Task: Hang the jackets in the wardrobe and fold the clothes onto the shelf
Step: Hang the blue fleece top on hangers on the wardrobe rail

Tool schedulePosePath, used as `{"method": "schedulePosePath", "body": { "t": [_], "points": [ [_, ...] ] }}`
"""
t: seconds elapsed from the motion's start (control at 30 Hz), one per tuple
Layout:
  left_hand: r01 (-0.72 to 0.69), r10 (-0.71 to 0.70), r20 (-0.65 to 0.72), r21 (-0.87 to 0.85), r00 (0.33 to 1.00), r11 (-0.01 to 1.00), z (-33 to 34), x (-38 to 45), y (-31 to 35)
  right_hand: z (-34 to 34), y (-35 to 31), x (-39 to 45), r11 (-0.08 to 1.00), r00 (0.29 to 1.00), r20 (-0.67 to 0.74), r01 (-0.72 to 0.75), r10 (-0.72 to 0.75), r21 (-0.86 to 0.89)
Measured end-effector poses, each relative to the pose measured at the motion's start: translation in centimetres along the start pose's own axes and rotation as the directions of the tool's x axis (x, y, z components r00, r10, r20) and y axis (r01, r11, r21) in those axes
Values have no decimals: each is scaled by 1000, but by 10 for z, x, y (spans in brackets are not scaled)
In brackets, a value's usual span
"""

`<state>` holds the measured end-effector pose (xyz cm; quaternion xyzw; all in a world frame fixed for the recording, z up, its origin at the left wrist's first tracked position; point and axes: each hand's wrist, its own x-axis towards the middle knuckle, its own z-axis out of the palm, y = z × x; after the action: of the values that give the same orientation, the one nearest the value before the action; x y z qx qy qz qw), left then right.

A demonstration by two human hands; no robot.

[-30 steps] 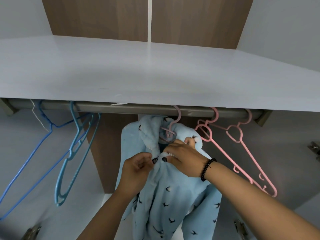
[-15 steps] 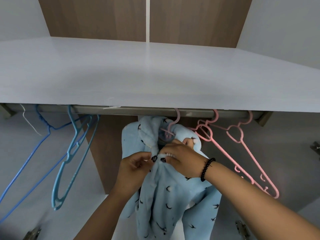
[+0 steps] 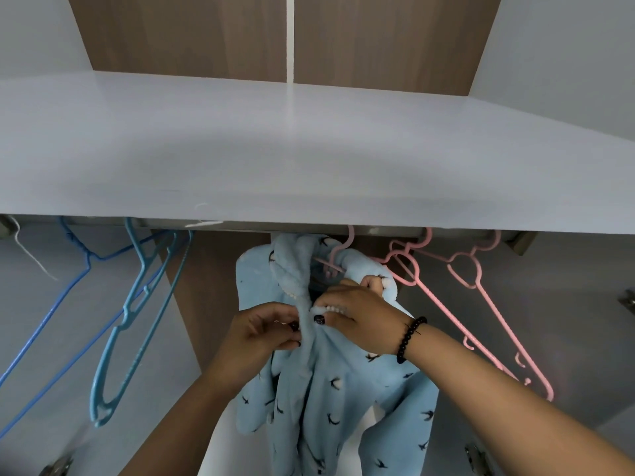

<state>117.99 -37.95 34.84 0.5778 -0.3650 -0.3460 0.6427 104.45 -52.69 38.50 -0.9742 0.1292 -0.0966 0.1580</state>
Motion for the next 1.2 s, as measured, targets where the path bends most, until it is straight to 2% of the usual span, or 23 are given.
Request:
{"method": "schedulePosePath", "body": {
  "t": [0.47,0.6,0.7,0.77,0.83,0.9,0.97,1.2],
  "points": [
    [32,-33,32,26,999,999,5,18,-3,0,7,-4,996,995,-53,85,-83,35],
    [54,-56,25,82,998,995,7,20,-3,10,12,-6,992,976,-184,127,-120,27],
    [127,-125,-40,48,991,991,13,19,-5,23,9,-10,993,905,-424,78,-33,87],
    [167,-167,-49,-9,985,986,18,16,-8,36,0,-19,994,801,-596,9,60,113],
    [219,-223,-36,-84,974,972,22,13,-9,51,-13,-30,993,707,-698,-55,114,107],
    [274,-279,-6,-158,960,949,23,12,-9,67,-21,-37,990,683,-716,-101,141,98],
    [303,-308,8,-205,951,931,23,13,-7,78,-24,-40,986,696,-699,-139,166,96],
    [322,-323,41,-272,945,907,23,20,-8,70,-33,-30,974,657,-722,-193,218,119]
  ]
}}
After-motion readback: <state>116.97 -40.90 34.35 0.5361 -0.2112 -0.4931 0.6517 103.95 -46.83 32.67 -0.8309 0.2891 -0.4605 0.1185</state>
